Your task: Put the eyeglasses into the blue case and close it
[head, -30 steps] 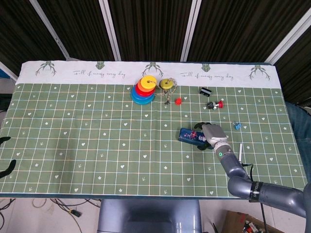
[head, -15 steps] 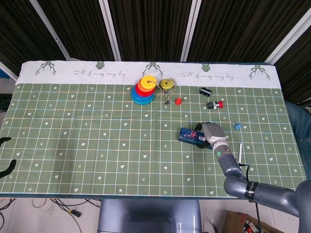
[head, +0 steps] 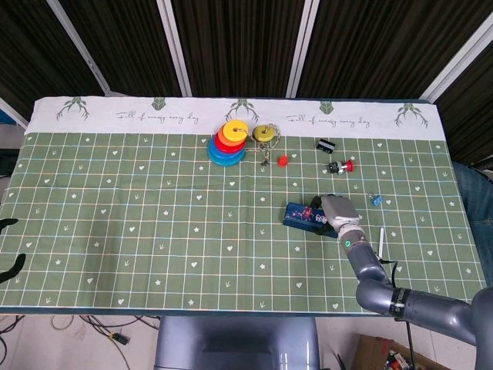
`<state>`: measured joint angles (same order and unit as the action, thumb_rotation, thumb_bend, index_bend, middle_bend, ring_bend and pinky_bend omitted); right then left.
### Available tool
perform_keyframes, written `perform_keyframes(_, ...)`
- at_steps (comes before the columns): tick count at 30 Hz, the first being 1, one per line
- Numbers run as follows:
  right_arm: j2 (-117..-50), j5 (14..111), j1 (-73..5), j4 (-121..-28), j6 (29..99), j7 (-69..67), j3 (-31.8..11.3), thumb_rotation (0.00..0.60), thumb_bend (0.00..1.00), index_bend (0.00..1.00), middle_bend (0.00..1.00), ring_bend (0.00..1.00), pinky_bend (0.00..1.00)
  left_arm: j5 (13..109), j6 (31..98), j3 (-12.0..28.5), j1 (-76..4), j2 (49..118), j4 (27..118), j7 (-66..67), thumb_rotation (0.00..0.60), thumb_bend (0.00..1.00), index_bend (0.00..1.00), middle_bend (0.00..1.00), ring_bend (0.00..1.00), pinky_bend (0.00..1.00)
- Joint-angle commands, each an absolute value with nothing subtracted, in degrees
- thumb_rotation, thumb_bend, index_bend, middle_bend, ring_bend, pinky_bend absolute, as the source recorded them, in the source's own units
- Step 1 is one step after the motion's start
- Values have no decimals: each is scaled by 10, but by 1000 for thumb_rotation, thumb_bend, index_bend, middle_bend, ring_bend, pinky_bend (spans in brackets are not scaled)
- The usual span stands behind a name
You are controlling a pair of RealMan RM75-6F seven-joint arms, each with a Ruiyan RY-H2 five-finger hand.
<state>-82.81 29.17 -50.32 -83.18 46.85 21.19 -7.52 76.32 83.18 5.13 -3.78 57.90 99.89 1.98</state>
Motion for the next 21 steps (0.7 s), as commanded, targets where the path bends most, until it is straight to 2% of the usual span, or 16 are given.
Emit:
perform_keyframes(1, -828, 291, -503, -831, 467, 213, -74, 600, 382, 409, 335, 230, 224, 763, 832, 52, -38, 579, 999, 19, 600, 309, 237, 7, 0, 0)
perform_keyframes(4, -827, 291, -503, -831, 465, 214, -74, 600, 372, 406, 320, 224, 224, 762, 832, 52, -38, 579, 998, 20, 600, 309, 237, 7, 0, 0)
perform_keyframes(5, -826, 292, -502, -832, 464, 214, -73, 600, 355, 377, 296, 213, 224, 762, 831, 52, -38, 579, 998, 20, 600, 309, 237, 7, 0, 0)
perform_keyframes(6, -824, 293, -502, -833, 461, 214, -72, 600, 339, 338, 273, 201, 224, 762, 831, 52, -38, 579, 998, 20, 600, 309, 237, 7, 0, 0)
perform_keyframes(8, -818, 295, -502, -839, 457, 213, -72, 600, 280, 179, 185, 152, 223, 762, 831, 52, -38, 579, 998, 21, 600, 309, 237, 7, 0, 0)
perform_keyframes(11, -806, 303, -498, -851, 455, 209, -72, 600, 195, 28, 75, 72, 214, 761, 831, 52, -38, 579, 998, 22, 600, 309, 237, 7, 0, 0)
perform_keyframes(14, -786, 322, -487, -876, 470, 204, -69, 600, 132, 0, 20, 35, 208, 761, 830, 52, -39, 579, 998, 23, 600, 309, 237, 7, 0, 0)
perform_keyframes(21, -738, 438, -406, -966, 588, 154, -49, 600, 124, 0, 17, 36, 208, 763, 834, 52, -38, 580, 998, 24, 600, 309, 237, 7, 0, 0)
